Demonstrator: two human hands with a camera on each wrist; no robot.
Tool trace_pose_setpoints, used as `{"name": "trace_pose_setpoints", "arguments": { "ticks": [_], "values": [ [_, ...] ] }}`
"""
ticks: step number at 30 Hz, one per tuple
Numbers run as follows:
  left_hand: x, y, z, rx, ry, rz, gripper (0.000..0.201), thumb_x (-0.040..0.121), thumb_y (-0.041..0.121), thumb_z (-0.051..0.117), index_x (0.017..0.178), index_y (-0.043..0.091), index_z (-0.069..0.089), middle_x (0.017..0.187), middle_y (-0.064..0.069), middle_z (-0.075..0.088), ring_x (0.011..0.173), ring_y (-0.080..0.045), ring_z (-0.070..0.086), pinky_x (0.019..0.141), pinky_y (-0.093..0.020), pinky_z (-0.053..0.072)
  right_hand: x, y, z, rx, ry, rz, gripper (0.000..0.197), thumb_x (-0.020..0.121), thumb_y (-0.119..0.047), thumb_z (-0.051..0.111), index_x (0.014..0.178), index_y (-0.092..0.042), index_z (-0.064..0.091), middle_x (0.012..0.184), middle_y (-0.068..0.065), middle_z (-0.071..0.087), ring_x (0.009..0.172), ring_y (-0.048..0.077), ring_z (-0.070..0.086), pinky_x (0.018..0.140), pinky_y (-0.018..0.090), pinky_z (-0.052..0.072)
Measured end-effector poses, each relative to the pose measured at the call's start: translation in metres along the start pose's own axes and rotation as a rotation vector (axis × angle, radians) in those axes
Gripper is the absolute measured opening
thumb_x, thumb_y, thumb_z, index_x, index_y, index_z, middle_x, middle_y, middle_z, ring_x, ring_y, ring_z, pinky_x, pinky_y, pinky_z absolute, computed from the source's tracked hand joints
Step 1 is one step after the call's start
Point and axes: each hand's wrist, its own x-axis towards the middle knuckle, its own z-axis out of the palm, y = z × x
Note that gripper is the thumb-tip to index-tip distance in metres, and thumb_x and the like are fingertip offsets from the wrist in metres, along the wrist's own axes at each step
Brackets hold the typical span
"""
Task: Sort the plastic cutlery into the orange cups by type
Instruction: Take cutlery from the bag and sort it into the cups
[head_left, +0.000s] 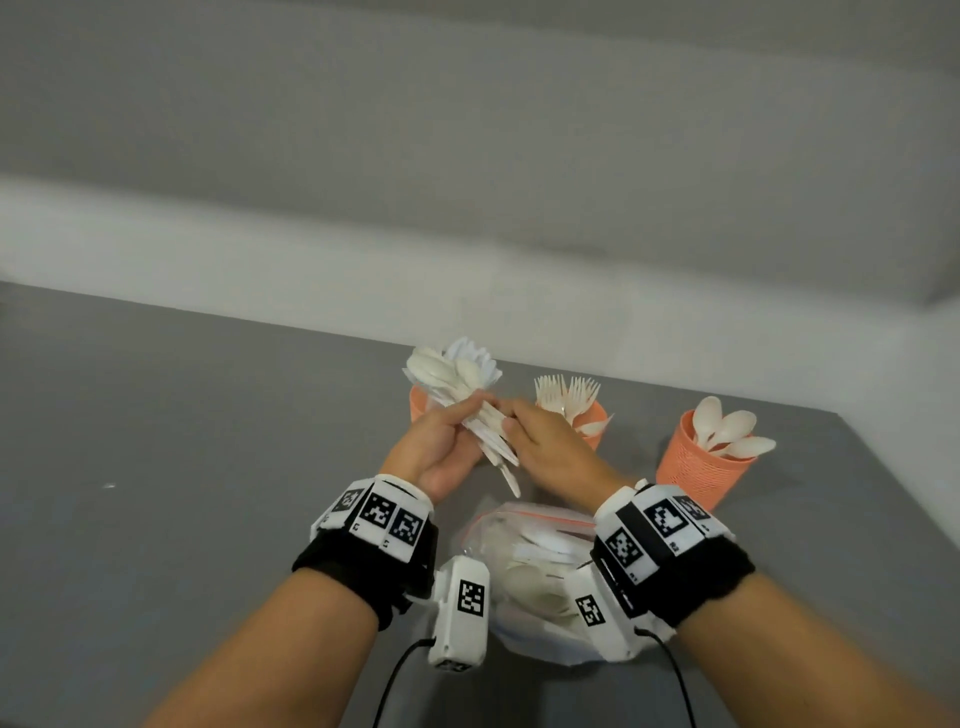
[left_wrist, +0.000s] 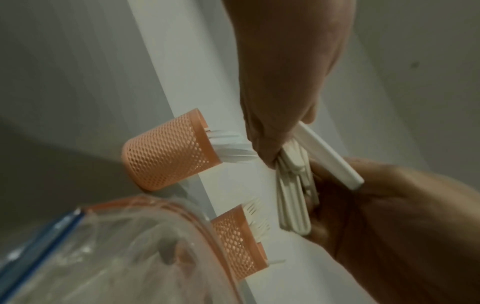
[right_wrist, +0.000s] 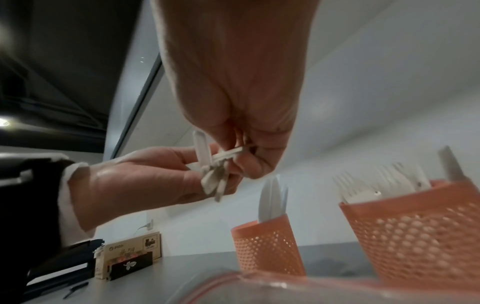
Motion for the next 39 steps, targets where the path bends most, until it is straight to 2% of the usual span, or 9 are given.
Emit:
{"name": "trace_pose_setpoints", "arguments": {
  "ticks": [4,10,14,17,21,27,32,36,39],
  "values": [
    [0.007,-0.008,0.001,0.033,0.010,0.038,0.022,0.094,0.013,0.045,0.107,0.001,0.058,0.098,-0.010,0.065,0.087,-0.020,0.065,0.075,-0.037,0.056,-0.006,0.005,-0.003,0.125,-0.120,0.094,0.018,0.100,-0.012,0.032,0.101,-0.013,0.050,0.066,-0.004,0.052,0.057,0.006,0.049,0.054,0.016,0.041],
    [0.012,-0.013,0.005,0.067,0.039,0.120,0.013,0.092,0.007,0.050,0.095,0.002,0.062,0.081,-0.006,0.071,0.074,-0.012,0.071,0.072,-0.034,0.057,-0.006,0.005,-0.007,0.000,-0.166,0.156,0.028,0.100,-0.016,0.034,0.077,-0.011,0.050,0.070,0.001,0.052,0.062,0.018,0.052,0.061,0.030,0.044],
    [0.015,-0.009,0.008,0.102,0.080,0.137,0.006,0.092,0.011,0.053,0.090,0.011,0.058,0.079,-0.007,0.060,0.067,-0.018,0.064,0.053,-0.030,0.054,-0.010,-0.005,0.002,-0.154,0.141,-0.095,0.021,0.092,-0.026,0.052,0.100,-0.007,0.055,0.097,-0.001,0.041,0.084,0.014,0.046,0.075,0.025,0.037],
    [0.014,-0.008,0.011,0.108,0.093,0.163,0.005,0.094,0.013,0.051,0.096,0.015,0.055,0.076,-0.007,0.062,0.069,-0.020,0.064,0.058,-0.033,0.054,-0.005,-0.009,0.003,-0.242,-0.002,-0.134,0.015,0.091,-0.025,0.055,0.098,-0.012,0.049,0.093,0.000,0.043,0.082,0.017,0.044,0.071,0.025,0.031],
    [0.013,-0.009,0.009,0.102,0.091,0.149,0.037,0.094,0.021,0.050,0.129,0.009,0.047,0.093,-0.012,0.059,0.081,-0.024,0.063,0.062,-0.033,0.056,0.003,-0.007,-0.002,-0.351,-0.112,-0.079,0.023,0.095,-0.018,0.046,0.114,-0.006,0.049,0.105,0.013,0.061,0.096,0.027,0.058,0.074,0.032,0.041],
    [0.009,-0.004,0.000,0.223,-0.015,0.181,0.025,0.095,0.022,0.044,0.117,0.009,0.048,0.084,-0.021,0.053,0.056,-0.029,0.064,0.053,-0.039,0.054,0.008,-0.001,-0.008,0.125,-0.232,0.182,0.012,0.098,-0.010,0.035,0.094,-0.011,0.045,0.064,0.002,0.059,0.048,0.006,0.057,0.049,0.015,0.046],
    [0.006,0.004,-0.006,0.263,0.027,0.157,0.039,0.098,0.014,0.040,0.135,0.003,0.039,0.080,-0.010,0.061,0.058,-0.018,0.067,0.046,-0.027,0.051,0.020,0.004,-0.008,0.066,-0.237,0.154,0.010,0.092,-0.012,0.050,0.085,-0.007,0.055,0.071,0.000,0.052,0.073,0.017,0.051,0.066,0.027,0.038],
    [0.003,0.012,-0.019,0.288,0.125,0.171,0.025,0.096,0.017,0.044,0.117,0.004,0.048,0.074,-0.010,0.056,0.059,-0.021,0.063,0.056,-0.030,0.047,0.029,-0.003,-0.014,0.016,-0.316,0.125,0.011,0.087,-0.004,0.054,0.095,-0.004,0.060,0.065,-0.008,0.046,0.061,0.007,0.044,0.058,0.019,0.034],
    [-0.001,0.025,-0.029,0.305,0.185,0.210,0.014,0.096,0.011,0.043,0.089,0.005,0.053,0.059,-0.002,0.056,0.058,-0.017,0.057,0.055,-0.028,0.051,0.039,-0.011,-0.015,-0.043,-0.324,0.134,0.019,0.083,0.003,0.052,0.080,-0.016,0.053,0.063,-0.006,0.049,0.054,0.008,0.047,0.054,0.020,0.039]
  ]
}}
